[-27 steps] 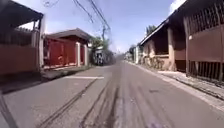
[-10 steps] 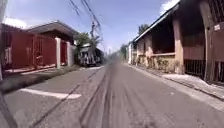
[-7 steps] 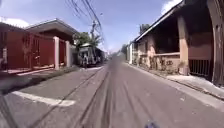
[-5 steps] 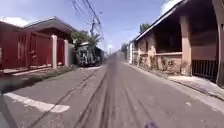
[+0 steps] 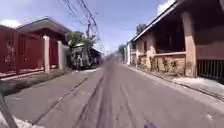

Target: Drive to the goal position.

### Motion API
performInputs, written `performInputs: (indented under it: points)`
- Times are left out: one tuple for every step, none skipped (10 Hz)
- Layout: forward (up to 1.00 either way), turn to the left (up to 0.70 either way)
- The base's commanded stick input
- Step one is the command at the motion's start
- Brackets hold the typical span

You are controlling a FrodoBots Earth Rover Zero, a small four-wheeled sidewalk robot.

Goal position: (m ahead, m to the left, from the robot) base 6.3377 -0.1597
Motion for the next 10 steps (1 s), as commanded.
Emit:
performInputs:
  points:
    - [1.00, 0.00]
    - [1.00, 0.00]
    - [1.00, 0.00]
    - [1.00, 0.00]
    - [1.00, 0.00]
    - [1.00, 0.00]
    - [1.00, 0.00]
    - [1.00, 0.00]
    - [1.00, 0.00]
    - [1.00, 0.00]
